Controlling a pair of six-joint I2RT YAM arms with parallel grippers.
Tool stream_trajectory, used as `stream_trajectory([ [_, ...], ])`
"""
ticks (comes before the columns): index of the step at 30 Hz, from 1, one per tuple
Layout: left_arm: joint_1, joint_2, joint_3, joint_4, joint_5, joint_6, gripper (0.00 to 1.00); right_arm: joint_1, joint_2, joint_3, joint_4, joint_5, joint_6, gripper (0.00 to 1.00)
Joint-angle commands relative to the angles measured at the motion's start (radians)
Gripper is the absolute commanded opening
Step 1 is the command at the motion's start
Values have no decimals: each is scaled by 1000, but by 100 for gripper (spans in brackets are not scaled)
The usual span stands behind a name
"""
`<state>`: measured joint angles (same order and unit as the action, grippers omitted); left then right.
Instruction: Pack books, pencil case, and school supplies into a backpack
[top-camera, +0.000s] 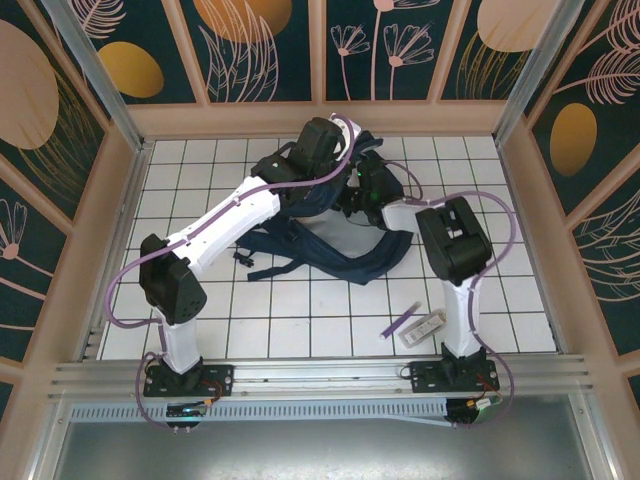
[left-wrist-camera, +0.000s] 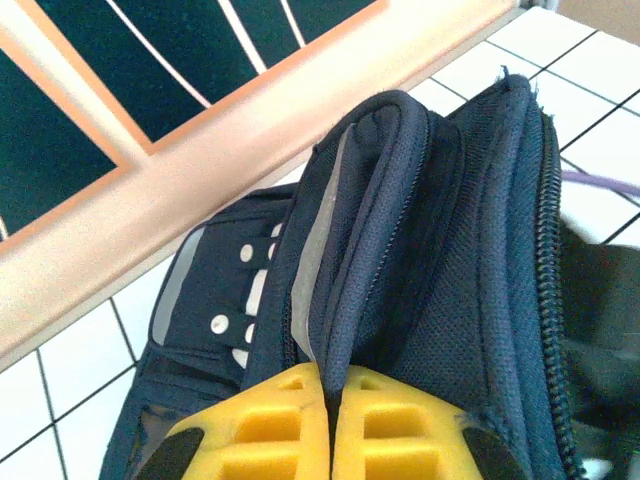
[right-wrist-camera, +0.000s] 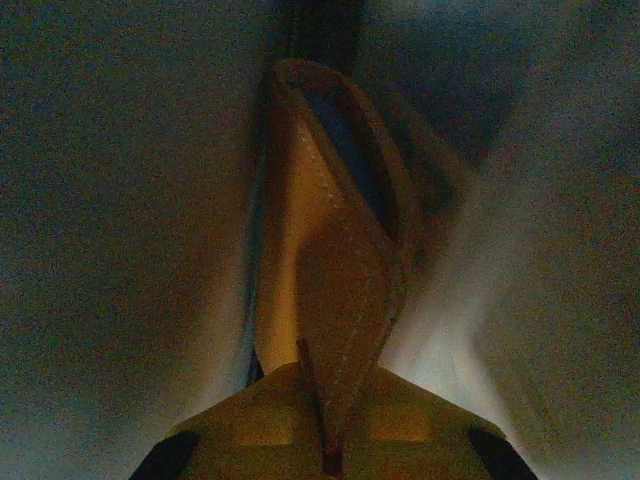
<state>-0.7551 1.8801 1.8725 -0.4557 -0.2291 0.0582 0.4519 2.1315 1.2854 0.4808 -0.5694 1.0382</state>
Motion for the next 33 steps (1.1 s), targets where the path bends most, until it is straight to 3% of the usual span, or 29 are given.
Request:
stream_trajectory([
  [1,-6,-99,18,199,44,-41,0,-4,74,116,83,99,54,5],
  [5,-6,-107,13,199,56,-39,0,3,140,154,113,163,123,17],
  [7,-6,-110,6,204,46,-34,0,4,146,149,100,164,162,31],
  [12,1,-102,-32,213,5,-16,0,-21,22,95,-99,193,117,51],
  [20,55,-103,-131,241,95,-16,0,-138,-280,-165,-241,88,98,54],
  [23,59,-104,-153,239,196,11,0,-191,-421,-273,-320,74,28,54],
  [27,59,-100,-197,238,400,1,38,-289,-619,-358,-502,143,-116,54],
  [33,88,-224,-395,432,396,-94,62,-529,-750,-402,-712,129,-290,56],
])
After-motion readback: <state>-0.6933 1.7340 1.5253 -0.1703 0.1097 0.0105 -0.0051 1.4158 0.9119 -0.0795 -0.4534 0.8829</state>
